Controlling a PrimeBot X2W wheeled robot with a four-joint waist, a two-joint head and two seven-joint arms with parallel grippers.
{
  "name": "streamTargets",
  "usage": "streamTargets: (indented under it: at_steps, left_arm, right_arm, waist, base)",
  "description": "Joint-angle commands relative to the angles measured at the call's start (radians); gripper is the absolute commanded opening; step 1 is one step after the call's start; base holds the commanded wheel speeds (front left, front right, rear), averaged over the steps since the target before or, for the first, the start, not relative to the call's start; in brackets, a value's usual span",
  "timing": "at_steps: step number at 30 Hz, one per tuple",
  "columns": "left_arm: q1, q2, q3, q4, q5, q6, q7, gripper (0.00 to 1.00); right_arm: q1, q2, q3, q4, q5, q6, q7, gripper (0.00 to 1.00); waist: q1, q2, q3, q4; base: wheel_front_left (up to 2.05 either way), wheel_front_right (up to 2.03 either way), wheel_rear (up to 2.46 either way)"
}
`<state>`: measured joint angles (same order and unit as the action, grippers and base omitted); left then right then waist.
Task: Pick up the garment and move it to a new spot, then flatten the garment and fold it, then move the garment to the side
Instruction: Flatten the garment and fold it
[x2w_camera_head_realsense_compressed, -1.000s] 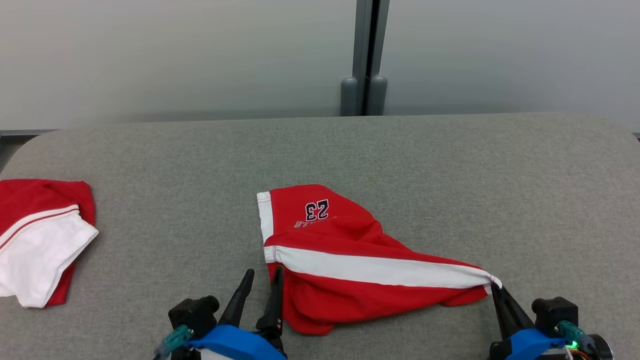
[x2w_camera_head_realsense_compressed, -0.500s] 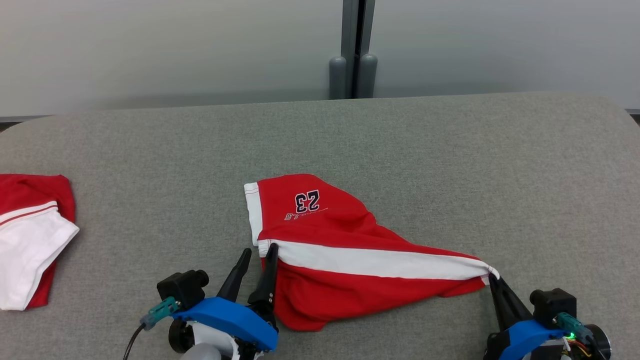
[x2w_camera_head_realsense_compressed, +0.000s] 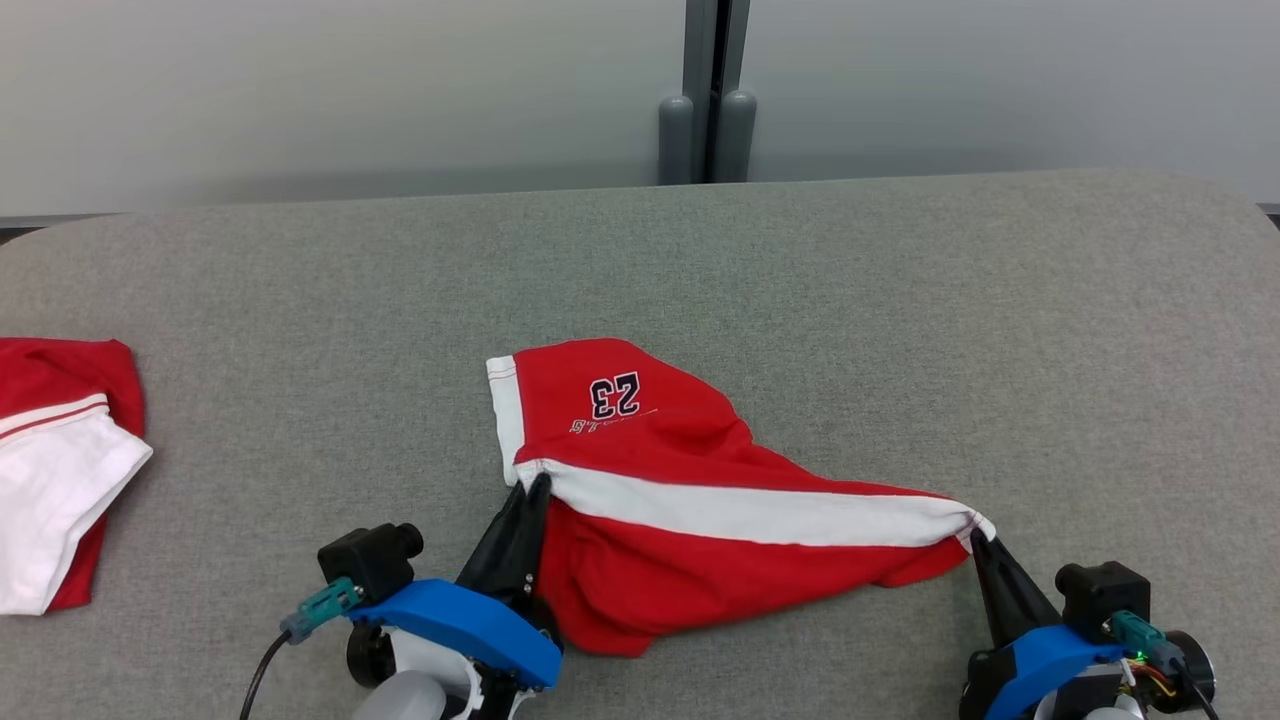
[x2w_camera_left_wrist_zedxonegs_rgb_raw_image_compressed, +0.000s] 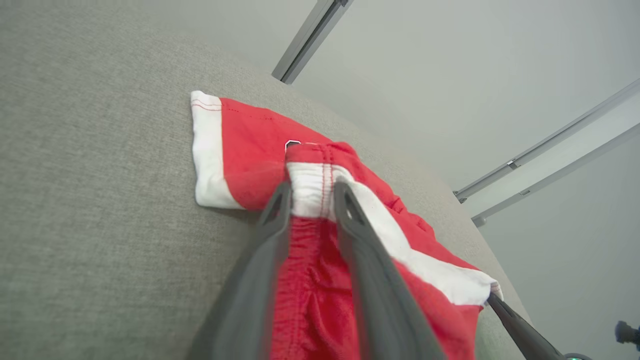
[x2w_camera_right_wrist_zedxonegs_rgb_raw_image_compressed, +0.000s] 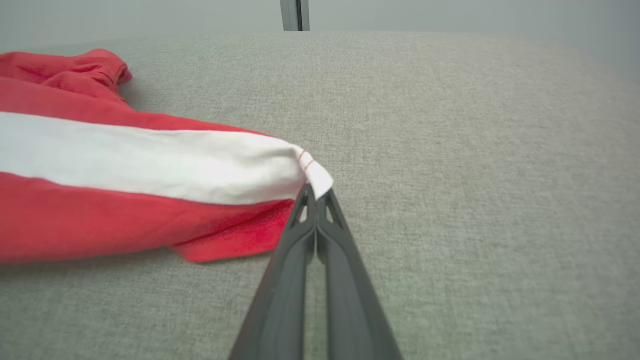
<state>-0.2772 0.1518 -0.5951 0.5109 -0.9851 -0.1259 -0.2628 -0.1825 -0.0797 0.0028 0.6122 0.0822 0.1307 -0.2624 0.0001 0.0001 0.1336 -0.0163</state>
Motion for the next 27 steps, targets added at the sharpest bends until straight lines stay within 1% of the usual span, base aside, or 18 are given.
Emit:
streamTargets:
  at_steps: [1,7,10,13,17,19,21,24,27]
  left_arm:
    - [-0.02,0.0,0.01,-0.008,0.008,-0.008,-0.003,0.0]
    - [0.008,0.007,0.029,-0.045,0.053,-0.008,-0.003,0.0]
    - [0.002,0.022,0.047,-0.088,0.079,-0.008,-0.003,0.0]
    - [-0.03,0.048,0.067,-0.153,0.11,-0.008,-0.003,0.0]
    - [-0.086,0.11,0.086,-0.237,0.158,-0.008,-0.003,0.0]
    - [-0.132,0.153,0.072,-0.264,0.189,-0.008,-0.003,0.0]
    - [-0.187,0.178,0.073,-0.278,0.196,-0.008,-0.003,0.0]
    - [-0.288,0.214,0.067,-0.269,0.197,-0.008,-0.003,0.0]
    - [-0.399,0.231,0.051,-0.245,0.188,-0.008,-0.001,0.0]
  right_arm:
    - [-0.013,-0.005,0.001,-0.005,0.006,0.0,-0.004,0.0]
    - [-0.011,-0.004,-0.013,-0.036,0.019,0.0,-0.004,0.0]
    - [-0.023,0.001,-0.019,-0.088,0.043,0.0,-0.004,0.0]
    - [-0.05,0.0,-0.001,-0.172,0.069,0.0,-0.004,0.0]
    - [-0.113,-0.031,0.019,-0.299,0.117,0.0,-0.004,0.0]
    - [-0.155,-0.05,0.023,-0.354,0.138,0.0,-0.004,0.0]
    - [-0.205,-0.074,0.022,-0.399,0.163,0.0,-0.003,0.0]
    - [-0.299,-0.12,0.038,-0.427,0.18,0.0,-0.004,0.0]
    - [-0.402,-0.158,0.052,-0.413,0.186,0.0,-0.003,0.0]
  waist:
    - [-0.0001,-0.0001,0.0,0.001]
    - [-0.0001,-0.0001,-0.017,0.008]
    - [-0.0001,-0.0001,-0.035,0.012]
    - [-0.0001,-0.0001,-0.061,0.014]
    - [-0.0001,-0.0001,-0.099,0.02]
    - [-0.0001,-0.0001,-0.114,0.026]
    - [-0.0001,-0.0001,-0.12,0.032]
    - [-0.0001,-0.0001,-0.116,0.036]
    - [-0.0001,-0.0001,-0.087,0.039]
  base:
    - [0.0,0.0,0.0]
    - [0.0,0.0,0.0]
    - [0.0,0.0,0.0]
    - [0.0,0.0,0.0]
    - [0.0,0.0,0.0]
    - [0.0,0.0,0.0]
    - [0.0,0.0,0.0]
    - [0.0,0.0,0.0]
    - [0.0,0.0,0.0]
